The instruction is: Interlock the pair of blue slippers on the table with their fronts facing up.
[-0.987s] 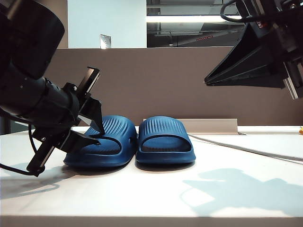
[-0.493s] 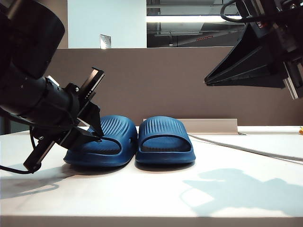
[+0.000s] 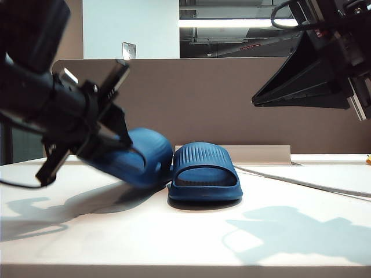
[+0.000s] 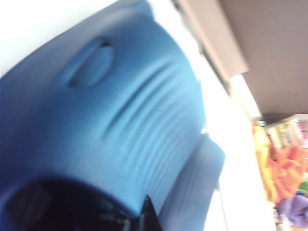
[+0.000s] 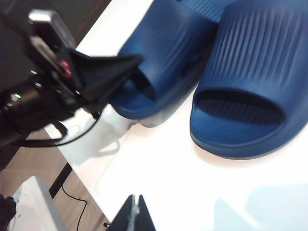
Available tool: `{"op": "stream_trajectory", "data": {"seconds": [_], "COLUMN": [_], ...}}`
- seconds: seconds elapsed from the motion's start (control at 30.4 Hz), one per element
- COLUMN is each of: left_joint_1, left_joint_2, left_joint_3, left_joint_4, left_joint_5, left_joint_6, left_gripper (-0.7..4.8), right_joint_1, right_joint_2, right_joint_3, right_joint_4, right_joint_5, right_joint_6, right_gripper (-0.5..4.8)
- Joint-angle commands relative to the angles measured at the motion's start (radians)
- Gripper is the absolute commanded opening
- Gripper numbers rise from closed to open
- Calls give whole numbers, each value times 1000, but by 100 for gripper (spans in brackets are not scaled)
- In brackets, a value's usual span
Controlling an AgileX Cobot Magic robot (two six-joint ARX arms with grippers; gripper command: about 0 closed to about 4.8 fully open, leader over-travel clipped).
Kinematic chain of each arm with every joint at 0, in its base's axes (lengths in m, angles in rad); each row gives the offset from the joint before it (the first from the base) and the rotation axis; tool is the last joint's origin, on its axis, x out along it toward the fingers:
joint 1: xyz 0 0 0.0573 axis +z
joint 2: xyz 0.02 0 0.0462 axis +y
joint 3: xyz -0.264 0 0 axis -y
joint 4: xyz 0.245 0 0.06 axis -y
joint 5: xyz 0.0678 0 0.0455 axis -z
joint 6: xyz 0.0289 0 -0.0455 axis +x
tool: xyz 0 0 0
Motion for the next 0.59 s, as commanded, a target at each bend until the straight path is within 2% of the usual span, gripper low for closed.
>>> {"op": "stream_trajectory", "data": {"seconds": [0.03,0.16,0.26,0.36,0.49,0.53,0.59], "left_joint_1": [43,161,244,311,327,327,327], "left_joint_2": [-61,-166,-258,-339,-433,-453,-483], "left_joint_3": [2,2,2,2,15,31,74], "left_joint_4": [17,-95,-214,-343,-520,-584,-707], "left_joint_5": [60,254,415,531,563,561,536], "left_joint_6": [47,117,267,381,540,579,668], "left_gripper": [-5,-5,-5,-5,-5,-5,-5], "right_joint_1": [2,2,2,2,47,74,137], "right_joint_2": [-1,-1,1,15,78,102,151], "right_joint_3": [5,3,4,4,5,6,8], "right_joint_4": [17,18,20,28,117,154,205], "right_joint_5": [5,57,81,92,95,120,244], "right_joint_6": [-15,-29,-29,-28,19,34,60], "right_gripper": [-5,-5,-5,-5,-5,-5,-5]}}
